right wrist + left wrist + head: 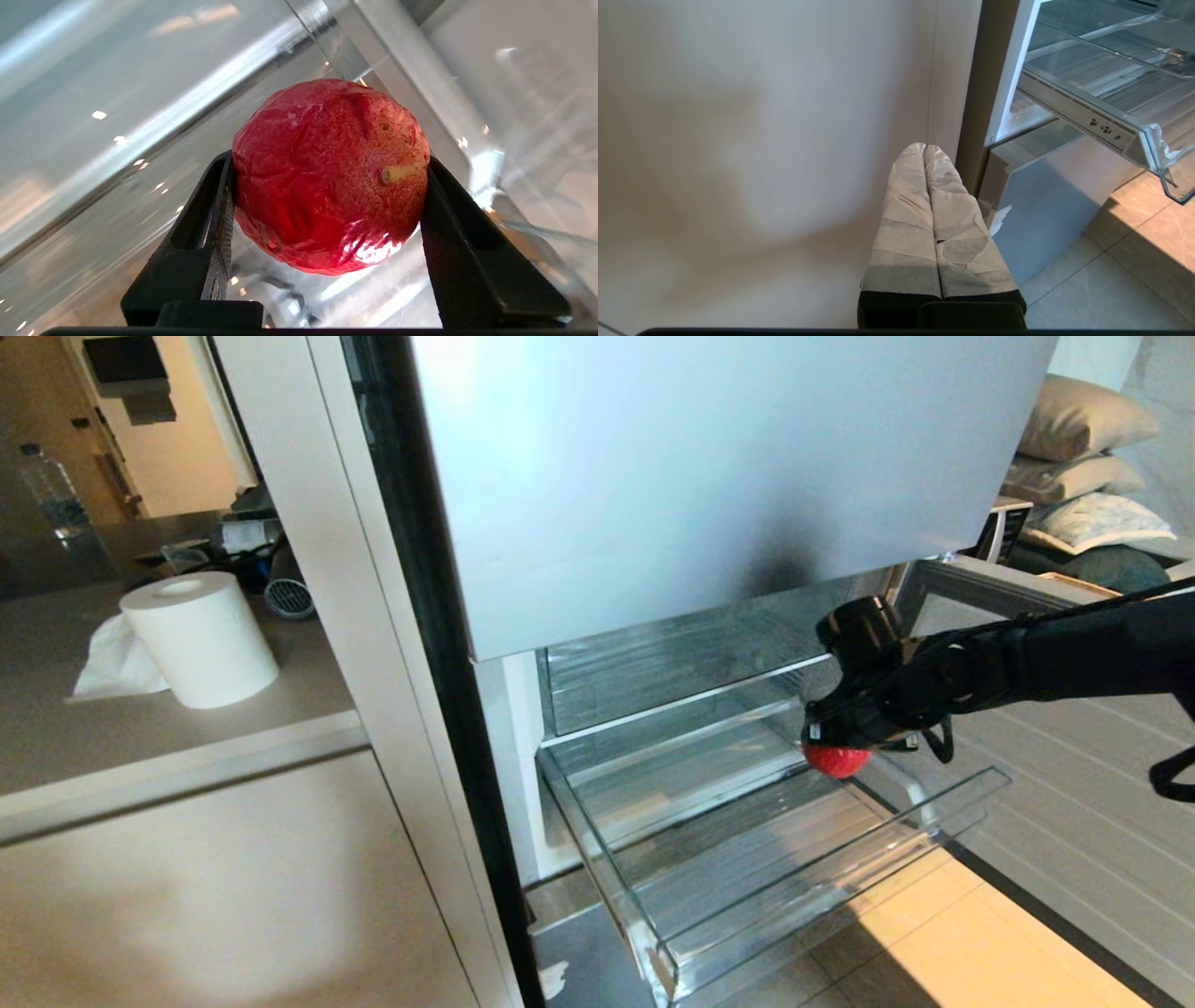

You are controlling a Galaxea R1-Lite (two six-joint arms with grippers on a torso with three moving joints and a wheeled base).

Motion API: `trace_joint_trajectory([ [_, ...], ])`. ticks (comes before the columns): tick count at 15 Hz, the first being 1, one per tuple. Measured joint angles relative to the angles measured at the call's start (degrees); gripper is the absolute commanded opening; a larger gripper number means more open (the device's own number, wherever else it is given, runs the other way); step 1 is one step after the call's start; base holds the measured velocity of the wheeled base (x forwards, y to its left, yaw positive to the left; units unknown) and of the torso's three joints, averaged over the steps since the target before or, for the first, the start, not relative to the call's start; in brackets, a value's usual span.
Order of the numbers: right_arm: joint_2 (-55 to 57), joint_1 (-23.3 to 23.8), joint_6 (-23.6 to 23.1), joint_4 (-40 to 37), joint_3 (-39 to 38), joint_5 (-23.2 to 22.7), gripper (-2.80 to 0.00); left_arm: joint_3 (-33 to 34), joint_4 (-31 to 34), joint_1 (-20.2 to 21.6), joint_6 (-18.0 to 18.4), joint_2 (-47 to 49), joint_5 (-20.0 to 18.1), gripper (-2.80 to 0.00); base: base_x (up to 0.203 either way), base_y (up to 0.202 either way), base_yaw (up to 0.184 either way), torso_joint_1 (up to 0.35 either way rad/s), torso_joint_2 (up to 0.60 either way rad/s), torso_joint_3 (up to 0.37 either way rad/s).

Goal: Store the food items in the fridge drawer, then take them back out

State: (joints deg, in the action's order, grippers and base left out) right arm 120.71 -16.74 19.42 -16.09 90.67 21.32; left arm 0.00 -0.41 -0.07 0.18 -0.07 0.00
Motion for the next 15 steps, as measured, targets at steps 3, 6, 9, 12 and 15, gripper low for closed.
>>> trace_joint_trajectory([
  [3,-8.0,-3.3,-1.0,0.0,-4.5,0.3,-2.8,0.0,0.0,0.0,0.0,0.0,0.0,-2.8,0.0,0.0,0.0,0.0,0.0,0.0],
  [6,-18.4,-6.7,-1.5,0.0,-10.6,1.0,-2.8,0.0,0.0,0.0,0.0,0.0,0.0,-2.8,0.0,0.0,0.0,0.0,0.0,0.0],
  [9,-33.1,-9.6,-3.2,0.1,-19.1,1.1,-2.8,0.0,0.0,0.0,0.0,0.0,0.0,-2.8,0.0,0.0,0.0,0.0,0.0,0.0],
  [12,-50.1,-10.6,-6.7,0.1,-28.2,1.1,-2.8,0.0,0.0,0.0,0.0,0.0,0.0,-2.8,0.0,0.0,0.0,0.0,0.0,0.0],
  [15,-66.5,-9.2,-11.0,0.0,-35.4,1.5,-2.8,0.0,0.0,0.0,0.0,0.0,0.0,-2.8,0.0,0.0,0.0,0.0,0.0,0.0],
])
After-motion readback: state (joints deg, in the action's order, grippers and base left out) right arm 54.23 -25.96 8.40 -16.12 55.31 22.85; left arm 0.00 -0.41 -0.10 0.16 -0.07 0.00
